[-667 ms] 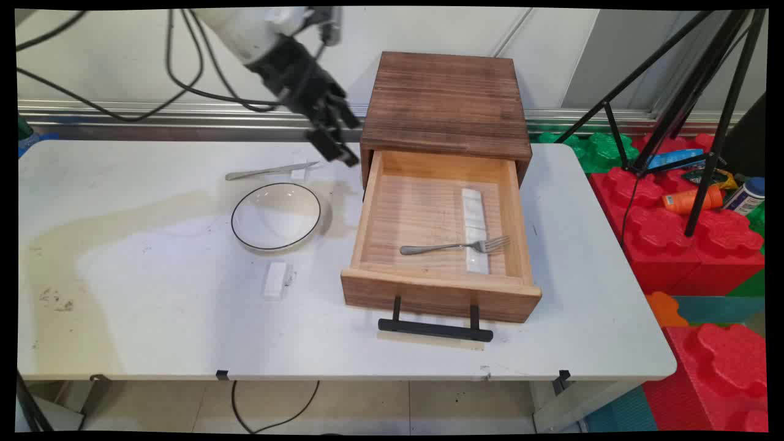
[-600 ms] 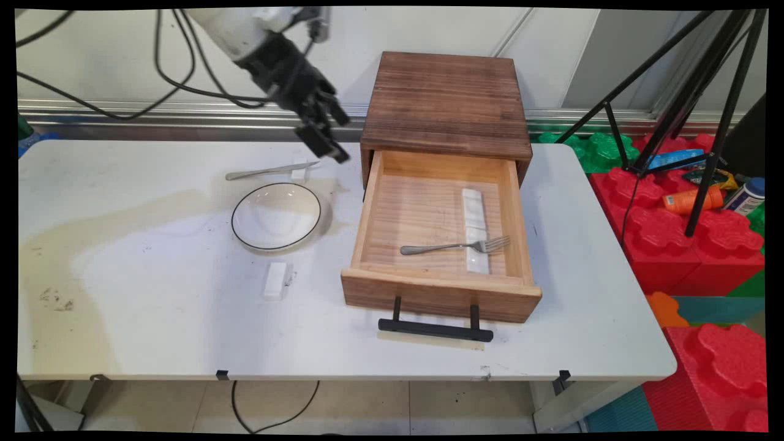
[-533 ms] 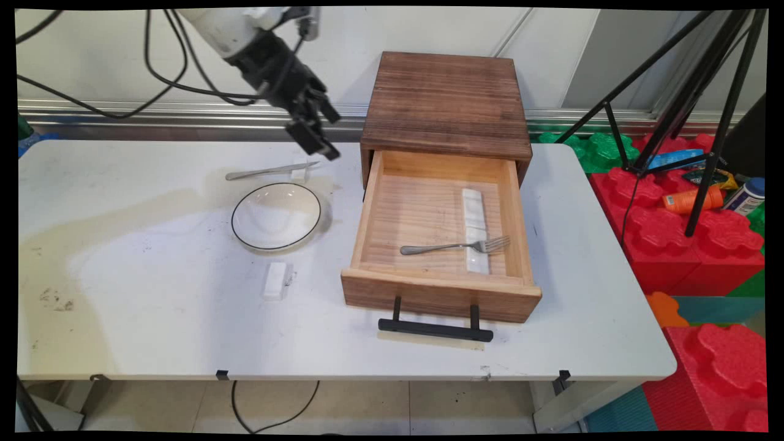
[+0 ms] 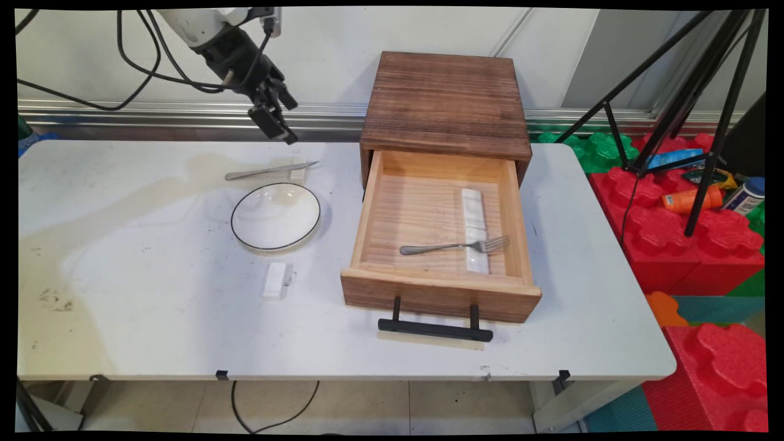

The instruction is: Pick up the knife from the left of the white plate

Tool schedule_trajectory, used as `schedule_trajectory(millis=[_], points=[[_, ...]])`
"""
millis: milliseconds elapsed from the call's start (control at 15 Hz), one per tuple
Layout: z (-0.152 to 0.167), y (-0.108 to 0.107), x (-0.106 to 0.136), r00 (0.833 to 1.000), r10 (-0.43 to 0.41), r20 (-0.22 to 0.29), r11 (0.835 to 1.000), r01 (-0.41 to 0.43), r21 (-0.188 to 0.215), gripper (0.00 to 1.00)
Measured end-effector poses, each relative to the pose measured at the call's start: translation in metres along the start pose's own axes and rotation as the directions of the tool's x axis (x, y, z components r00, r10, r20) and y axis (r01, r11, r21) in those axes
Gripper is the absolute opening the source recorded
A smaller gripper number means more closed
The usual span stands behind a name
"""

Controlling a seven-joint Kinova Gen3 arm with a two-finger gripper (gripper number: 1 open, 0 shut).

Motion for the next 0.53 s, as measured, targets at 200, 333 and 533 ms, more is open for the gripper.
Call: schedule_trajectory(millis=[200, 333, 533], points=[[0.009, -0.019, -0.011, 0.999, 0.009, 0.046, 1.000, -0.009, 0.011, 1.00], [0.017, -0.031, -0.018, 0.997, 0.018, 0.077, 1.000, -0.019, 0.012, 1.00], [0.036, -0.052, -0.030, 0.991, 0.027, 0.134, 1.000, -0.028, 0.004, 1.00]])
